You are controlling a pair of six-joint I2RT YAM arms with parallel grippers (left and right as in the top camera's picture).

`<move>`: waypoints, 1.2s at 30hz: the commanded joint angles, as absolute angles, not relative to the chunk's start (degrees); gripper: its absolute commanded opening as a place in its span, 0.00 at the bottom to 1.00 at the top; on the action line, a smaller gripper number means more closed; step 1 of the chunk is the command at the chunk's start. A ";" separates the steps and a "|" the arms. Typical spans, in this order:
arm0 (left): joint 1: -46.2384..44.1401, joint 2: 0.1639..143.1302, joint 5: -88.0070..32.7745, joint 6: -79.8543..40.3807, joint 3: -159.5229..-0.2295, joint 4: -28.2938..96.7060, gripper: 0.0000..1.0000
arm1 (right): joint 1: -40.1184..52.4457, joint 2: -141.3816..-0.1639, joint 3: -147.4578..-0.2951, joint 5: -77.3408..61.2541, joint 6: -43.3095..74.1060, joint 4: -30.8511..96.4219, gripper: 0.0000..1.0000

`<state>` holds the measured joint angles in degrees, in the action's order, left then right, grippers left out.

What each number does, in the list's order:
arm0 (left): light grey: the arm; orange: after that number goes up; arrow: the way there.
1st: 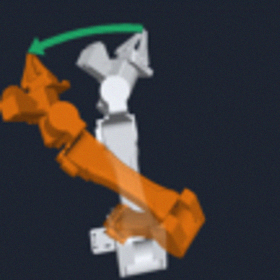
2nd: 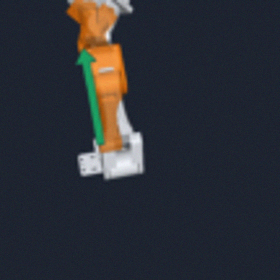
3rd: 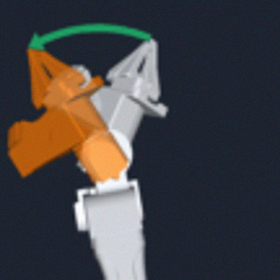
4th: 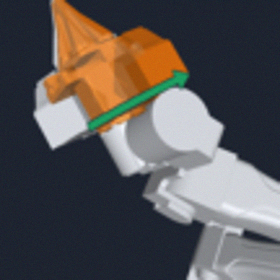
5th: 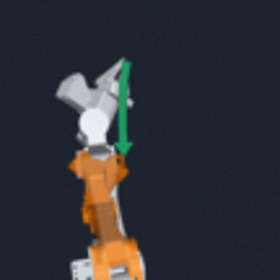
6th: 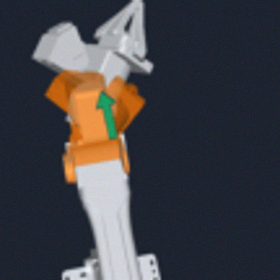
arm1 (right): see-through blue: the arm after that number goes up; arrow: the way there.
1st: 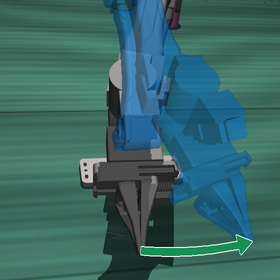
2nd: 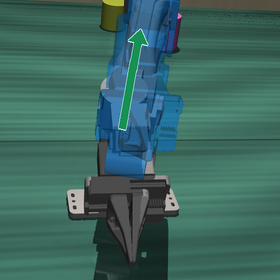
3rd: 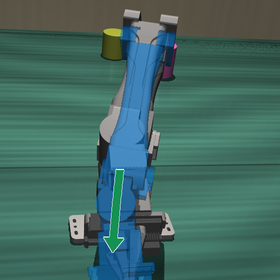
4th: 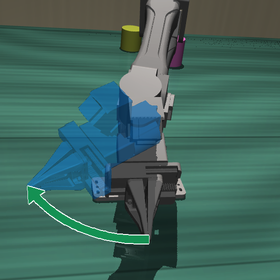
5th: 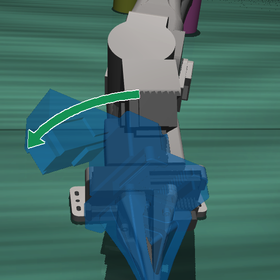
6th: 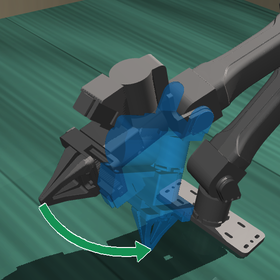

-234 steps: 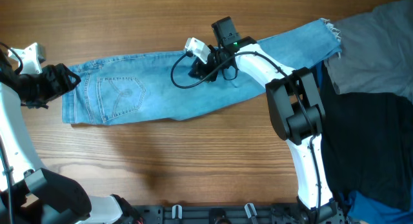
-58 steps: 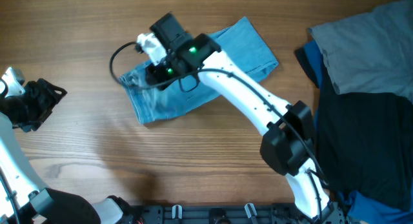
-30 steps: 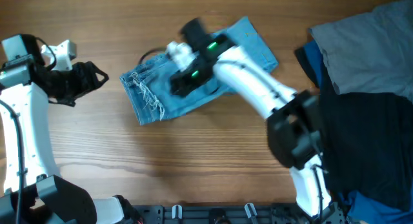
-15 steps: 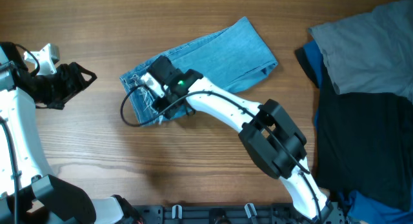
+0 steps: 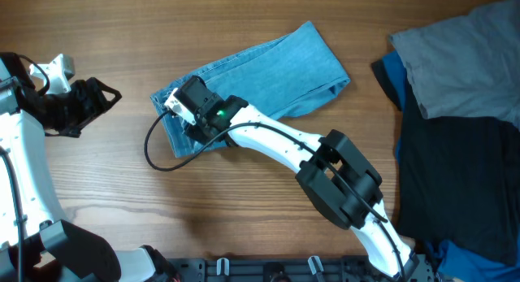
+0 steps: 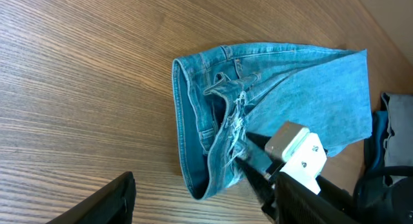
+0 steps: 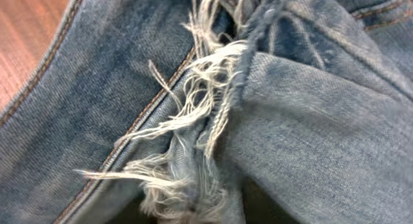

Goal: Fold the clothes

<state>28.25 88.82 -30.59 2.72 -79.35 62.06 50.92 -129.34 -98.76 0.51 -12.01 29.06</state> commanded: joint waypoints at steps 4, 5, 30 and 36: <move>28.40 88.64 -31.90 2.76 -80.27 61.91 0.68 | 50.81 -128.77 -99.11 5.93 -11.81 29.28 0.04; 28.40 88.64 -31.90 2.76 -80.27 61.91 0.68 | 50.81 -128.11 -99.77 6.09 -11.81 29.63 0.04; 28.40 88.64 -31.92 2.74 -80.27 62.17 0.68 | 51.09 -122.06 -102.63 -11.07 -5.85 22.31 0.05; 28.40 88.64 -31.92 2.74 -80.27 62.19 0.70 | 50.17 -121.43 -103.24 -9.08 -6.13 23.20 1.00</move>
<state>28.25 88.82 -30.59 2.72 -79.35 62.11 50.54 -121.78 -102.54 -11.77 -6.24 23.11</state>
